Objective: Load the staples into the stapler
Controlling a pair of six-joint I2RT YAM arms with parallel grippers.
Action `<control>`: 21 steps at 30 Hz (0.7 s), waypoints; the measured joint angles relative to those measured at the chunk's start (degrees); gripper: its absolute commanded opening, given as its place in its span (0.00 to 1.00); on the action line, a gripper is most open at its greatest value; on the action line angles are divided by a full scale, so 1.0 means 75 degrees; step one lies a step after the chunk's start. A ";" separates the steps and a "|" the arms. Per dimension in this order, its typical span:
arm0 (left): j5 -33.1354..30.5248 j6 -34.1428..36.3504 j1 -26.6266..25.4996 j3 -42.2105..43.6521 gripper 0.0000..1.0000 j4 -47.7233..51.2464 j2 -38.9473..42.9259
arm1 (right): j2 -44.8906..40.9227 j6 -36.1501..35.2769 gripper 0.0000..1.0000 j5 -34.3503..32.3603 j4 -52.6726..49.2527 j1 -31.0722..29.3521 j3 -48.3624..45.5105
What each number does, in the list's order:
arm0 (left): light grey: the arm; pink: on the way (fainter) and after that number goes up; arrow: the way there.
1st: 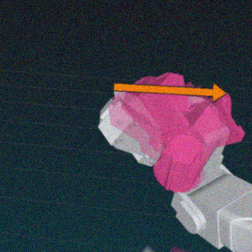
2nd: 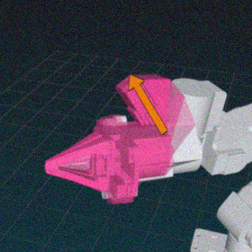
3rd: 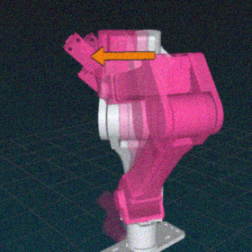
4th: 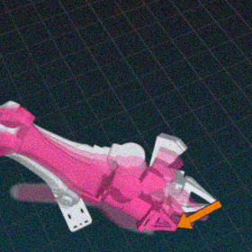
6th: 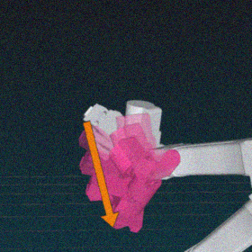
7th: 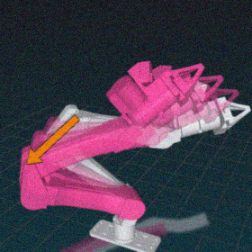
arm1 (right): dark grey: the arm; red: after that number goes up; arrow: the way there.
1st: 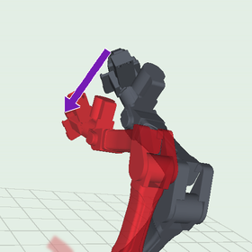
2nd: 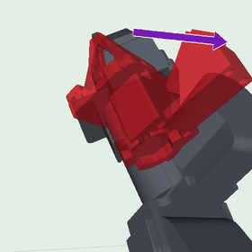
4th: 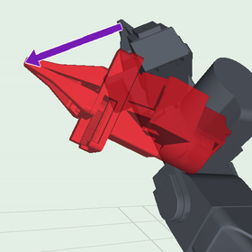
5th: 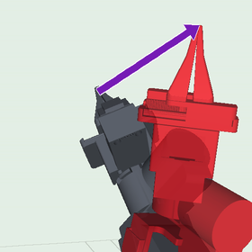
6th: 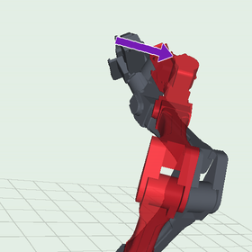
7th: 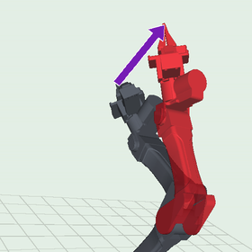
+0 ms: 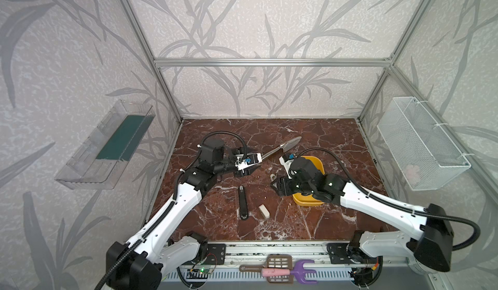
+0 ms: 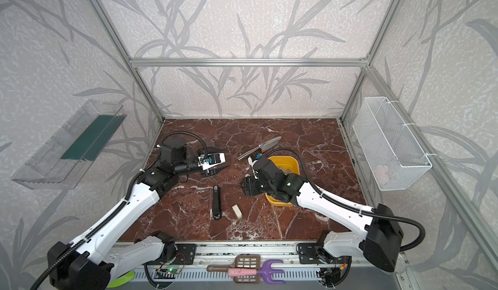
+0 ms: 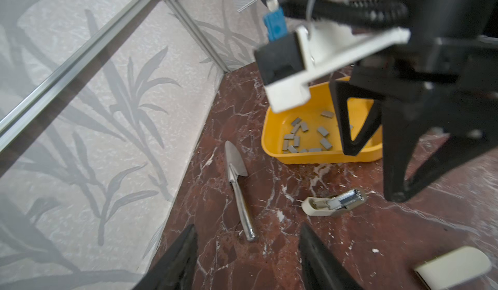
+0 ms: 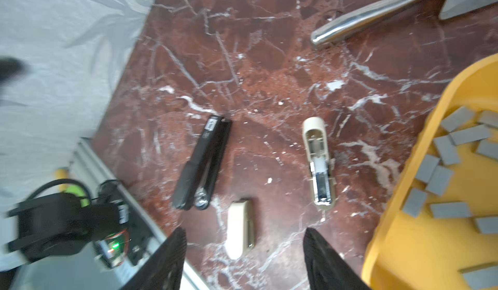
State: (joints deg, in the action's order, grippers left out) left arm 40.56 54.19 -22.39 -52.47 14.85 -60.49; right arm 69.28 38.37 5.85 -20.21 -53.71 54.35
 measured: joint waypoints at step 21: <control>-0.2270 0.1891 -0.2410 -0.0332 0.58 0.3363 0.0256 | -0.1973 0.1623 0.79 -0.0641 -0.0796 -0.0924 -0.0332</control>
State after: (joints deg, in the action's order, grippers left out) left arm 23.53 68.38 -40.47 -54.96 40.07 -58.57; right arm 54.48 50.54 1.04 -26.17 -60.64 51.86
